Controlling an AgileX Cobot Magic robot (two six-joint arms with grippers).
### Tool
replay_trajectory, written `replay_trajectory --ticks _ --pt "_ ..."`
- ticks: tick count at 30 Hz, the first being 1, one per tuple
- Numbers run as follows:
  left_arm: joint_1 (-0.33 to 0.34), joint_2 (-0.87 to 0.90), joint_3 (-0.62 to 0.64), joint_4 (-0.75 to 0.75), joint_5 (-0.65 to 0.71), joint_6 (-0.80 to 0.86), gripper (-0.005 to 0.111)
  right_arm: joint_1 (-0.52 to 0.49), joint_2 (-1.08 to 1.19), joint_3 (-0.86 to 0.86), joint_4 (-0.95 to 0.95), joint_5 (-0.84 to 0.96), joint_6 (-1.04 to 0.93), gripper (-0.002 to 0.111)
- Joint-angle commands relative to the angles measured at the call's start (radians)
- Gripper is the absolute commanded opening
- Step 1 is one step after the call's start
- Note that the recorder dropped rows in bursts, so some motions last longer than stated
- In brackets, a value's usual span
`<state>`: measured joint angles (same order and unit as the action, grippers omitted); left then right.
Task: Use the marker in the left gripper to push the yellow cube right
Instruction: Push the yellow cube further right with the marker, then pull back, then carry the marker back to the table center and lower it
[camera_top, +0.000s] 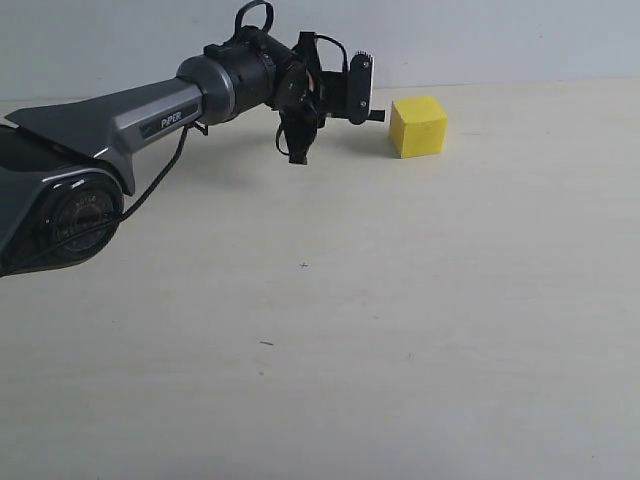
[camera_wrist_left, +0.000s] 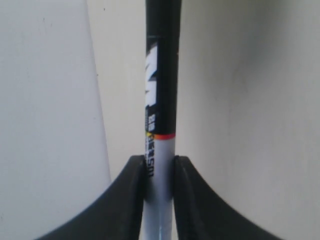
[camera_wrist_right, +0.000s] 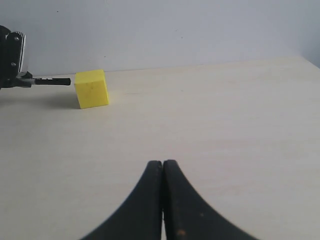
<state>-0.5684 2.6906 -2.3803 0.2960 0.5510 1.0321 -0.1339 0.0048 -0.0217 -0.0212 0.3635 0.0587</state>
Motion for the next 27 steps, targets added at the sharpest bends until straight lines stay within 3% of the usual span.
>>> replay_trajectory --ticks 1,6,11,15,22,27 --pt "0.003 0.0 -0.007 0.044 0.005 -0.045 0.0 0.001 -0.005 0.004 -0.005 -0.006 -0.005 0.0" --pt "0.003 0.004 -0.007 0.049 -0.034 -0.021 0.0 0.001 -0.005 0.004 -0.005 -0.006 -0.005 0.0" --pt "-0.002 0.025 -0.007 -0.062 -0.155 0.205 0.0 0.001 -0.005 0.004 -0.005 -0.006 -0.005 0.0" --pt "0.002 0.026 -0.007 -0.071 -0.129 0.187 0.0 0.001 -0.005 0.004 -0.005 -0.006 -0.005 0.0" --pt "0.033 0.003 -0.007 0.04 -0.026 -0.049 0.0 0.001 -0.005 0.004 -0.005 -0.006 -0.005 0.0" --pt "0.045 -0.045 -0.007 0.248 0.138 -0.451 0.0 0.001 -0.005 0.004 -0.005 -0.006 -0.005 0.0"
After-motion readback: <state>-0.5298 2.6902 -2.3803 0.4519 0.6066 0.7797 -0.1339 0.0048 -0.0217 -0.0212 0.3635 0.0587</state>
